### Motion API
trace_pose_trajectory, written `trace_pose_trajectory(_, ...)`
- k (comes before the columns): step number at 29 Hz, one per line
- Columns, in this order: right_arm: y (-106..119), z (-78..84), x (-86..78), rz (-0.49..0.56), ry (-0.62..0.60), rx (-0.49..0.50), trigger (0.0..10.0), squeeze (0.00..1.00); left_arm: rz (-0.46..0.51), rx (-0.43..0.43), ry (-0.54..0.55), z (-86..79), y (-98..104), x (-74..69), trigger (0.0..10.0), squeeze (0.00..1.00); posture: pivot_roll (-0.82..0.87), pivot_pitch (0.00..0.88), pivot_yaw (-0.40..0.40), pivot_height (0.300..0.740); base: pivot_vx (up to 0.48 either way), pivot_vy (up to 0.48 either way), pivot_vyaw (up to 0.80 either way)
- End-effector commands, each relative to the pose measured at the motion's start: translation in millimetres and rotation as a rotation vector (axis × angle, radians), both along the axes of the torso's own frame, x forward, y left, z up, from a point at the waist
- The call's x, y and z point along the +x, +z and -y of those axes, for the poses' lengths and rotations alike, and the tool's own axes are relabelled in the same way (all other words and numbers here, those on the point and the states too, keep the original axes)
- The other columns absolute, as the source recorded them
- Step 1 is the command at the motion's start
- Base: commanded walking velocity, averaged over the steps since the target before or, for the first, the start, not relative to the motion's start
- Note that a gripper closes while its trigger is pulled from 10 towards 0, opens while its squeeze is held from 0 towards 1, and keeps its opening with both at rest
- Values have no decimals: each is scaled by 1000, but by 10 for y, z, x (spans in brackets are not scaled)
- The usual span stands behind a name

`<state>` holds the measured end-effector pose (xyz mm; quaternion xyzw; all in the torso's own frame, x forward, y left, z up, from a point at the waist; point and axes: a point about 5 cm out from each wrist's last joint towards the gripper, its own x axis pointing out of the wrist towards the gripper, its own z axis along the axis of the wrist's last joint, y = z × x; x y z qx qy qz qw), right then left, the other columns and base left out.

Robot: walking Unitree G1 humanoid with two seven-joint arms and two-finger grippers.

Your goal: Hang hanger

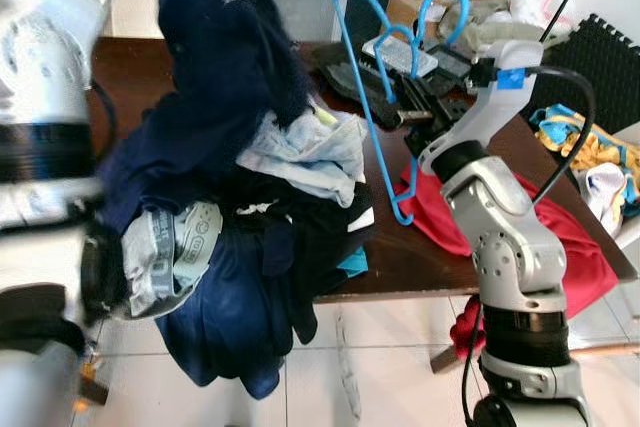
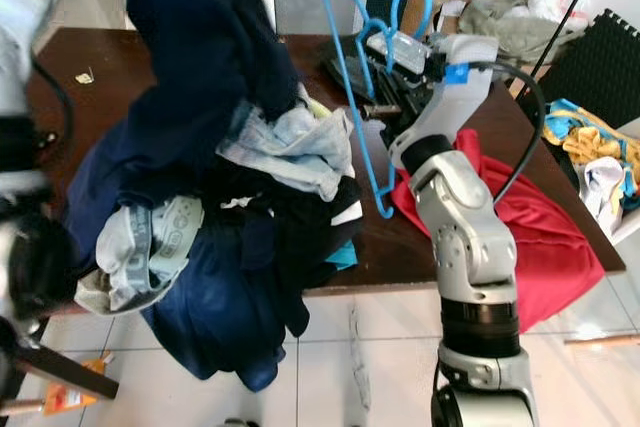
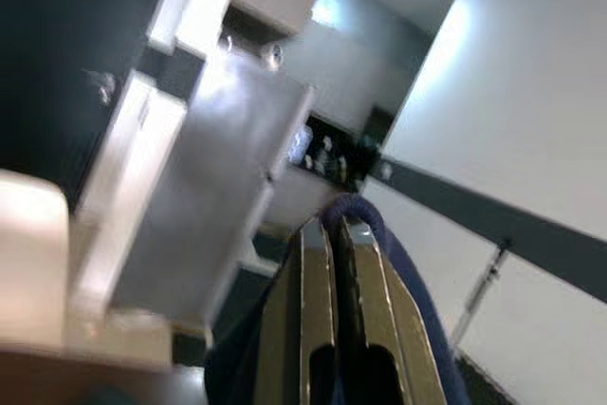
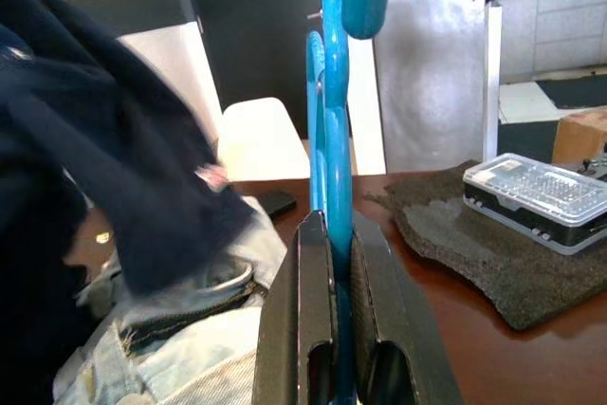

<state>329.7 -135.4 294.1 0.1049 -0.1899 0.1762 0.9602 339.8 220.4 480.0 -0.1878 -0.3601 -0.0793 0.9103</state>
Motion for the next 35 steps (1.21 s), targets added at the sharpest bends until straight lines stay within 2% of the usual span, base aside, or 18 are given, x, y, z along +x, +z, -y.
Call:
trace_pose_trajectory(1,15,15,5,14,-7,12,10000,0,82,29,99,-237,242,-122,0,0,106,116,-5,740,0,0,0)
trace_pose_trajectory(10,8,21,11,16,-10,15,10000,0,178,114,290,-442,687,-350,0,0,114,122,-5,740,0,0,0)
trace_pose_trajectory(12,10,27,6,18,-12,18,10000,0,299,159,373,-470,980,-594,0,0,118,130,1,740,0,0,0)
trace_pose_trajectory(14,10,29,6,19,-13,18,10000,0,315,168,376,-463,1014,-618,0,0,118,130,1,740,0,0,0)
trace_pose_trajectory(16,6,33,8,17,-15,19,10000,0,292,186,327,-376,968,-530,0,0,123,134,0,740,0,0,0)
trace_pose_trajectory(18,-1,32,12,15,-17,19,10000,0,233,251,203,-132,787,-285,0,0,121,135,-3,740,0,0,0)
trace_pose_trajectory(19,-1,32,12,15,-17,19,10000,0,233,251,203,-132,787,-285,0,0,121,135,-3,740,0,0,0)
trace_pose_trajectory(21,-6,28,6,11,-17,17,10000,0,84,339,-20,324,294,130,0,0,112,143,-7,740,0,0,0)
trace_pose_trajectory(23,-6,28,6,11,-17,17,10000,0,84,339,-20,324,294,130,0,0,112,143,-7,740,0,0,0)
trace_pose_trajectory(25,-8,44,-1,7,-22,14,10000,0,-59,410,-262,925,-377,386,0,0,98,151,-10,740,0,0,0)
trace_pose_trajectory(27,-8,44,-1,7,-22,14,10000,0,-59,410,-262,925,-377,386,0,0,98,151,-10,740,0,0,0)
trace_pose_trajectory(28,-4,56,-4,6,-25,13,10000,0,-117,421,-381,1207,-669,393,0,0,93,157,-13,740,0,0,0)
trace_pose_trajectory(29,-4,56,-4,6,-25,13,10000,0,-117,421,-381,1207,-669,393,0,0,93,157,-13,740,0,0,0)
trace_pose_trajectory(30,-4,65,-9,5,-28,12,10000,0,-150,440,-492,1464,-915,337,0,0,91,160,-12,740,0,0,0)
trace_pose_trajectory(31,-4,65,-9,5,-28,12,10000,0,-150,440,-492,1464,-915,337,0,0,91,160,-12,740,0,0,0)
trace_pose_trajectory(33,-9,90,-13,1,-33,8,10000,0,-214,481,-730,1896,-1323,100,0,0,88,167,-12,740,0,0,0)
trace_pose_trajectory(34,-9,90,-13,1,-33,8,10000,0,-214,481,-730,1896,-1323,100,0,0,88,167,-12,740,0,0,0)
trace_pose_trajectory(35,-12,97,-12,0,-35,8,10000,0,-230,503,-803,2004,-1430,8,0,0,88,167,-12,740,0,0,0)
